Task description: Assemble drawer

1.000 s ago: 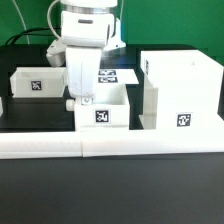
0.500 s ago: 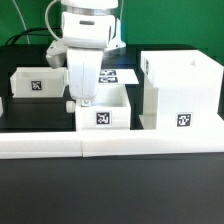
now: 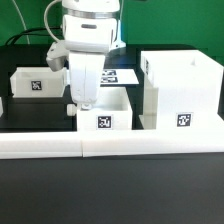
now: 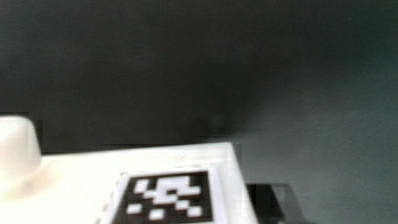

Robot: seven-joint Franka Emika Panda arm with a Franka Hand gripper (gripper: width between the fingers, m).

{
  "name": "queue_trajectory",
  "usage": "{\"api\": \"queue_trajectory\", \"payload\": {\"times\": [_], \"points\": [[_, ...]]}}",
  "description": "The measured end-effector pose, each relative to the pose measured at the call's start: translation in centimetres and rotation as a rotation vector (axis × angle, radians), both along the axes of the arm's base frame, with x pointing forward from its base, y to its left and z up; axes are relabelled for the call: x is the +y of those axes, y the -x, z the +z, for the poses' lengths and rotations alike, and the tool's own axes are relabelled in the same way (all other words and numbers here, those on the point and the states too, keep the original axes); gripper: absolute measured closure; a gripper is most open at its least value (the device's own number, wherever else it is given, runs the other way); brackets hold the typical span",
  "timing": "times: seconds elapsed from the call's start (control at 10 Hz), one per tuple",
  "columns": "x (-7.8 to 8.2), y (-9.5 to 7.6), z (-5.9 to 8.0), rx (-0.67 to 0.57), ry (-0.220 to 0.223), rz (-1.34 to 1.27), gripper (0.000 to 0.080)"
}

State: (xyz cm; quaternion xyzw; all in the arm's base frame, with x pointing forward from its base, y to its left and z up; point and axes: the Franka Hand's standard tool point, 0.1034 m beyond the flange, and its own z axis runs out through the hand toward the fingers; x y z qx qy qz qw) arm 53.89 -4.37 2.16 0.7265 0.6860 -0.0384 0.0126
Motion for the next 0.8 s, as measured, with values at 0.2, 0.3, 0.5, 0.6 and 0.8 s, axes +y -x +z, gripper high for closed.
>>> {"api": "queue_trajectory", "payload": {"times": [0.2,0.3,0.5,0.6,0.8], "points": [[0.4,-0.2,-0.1,-0.019,-0.002,-0.010,0.0725],[0.3,-0.2,-0.1,-0.022,-0.002,-0.020,0.0725],[0.4,-0.2,-0.2,-0.037,-0.003,-0.019,0.0725],[0.9,-0.3,-0.3,-0.047,-0.006,-0.021,0.0725],[1.5,-0.5,-0.2,-0.063,-0.010,-0.047,0.0725]]}}
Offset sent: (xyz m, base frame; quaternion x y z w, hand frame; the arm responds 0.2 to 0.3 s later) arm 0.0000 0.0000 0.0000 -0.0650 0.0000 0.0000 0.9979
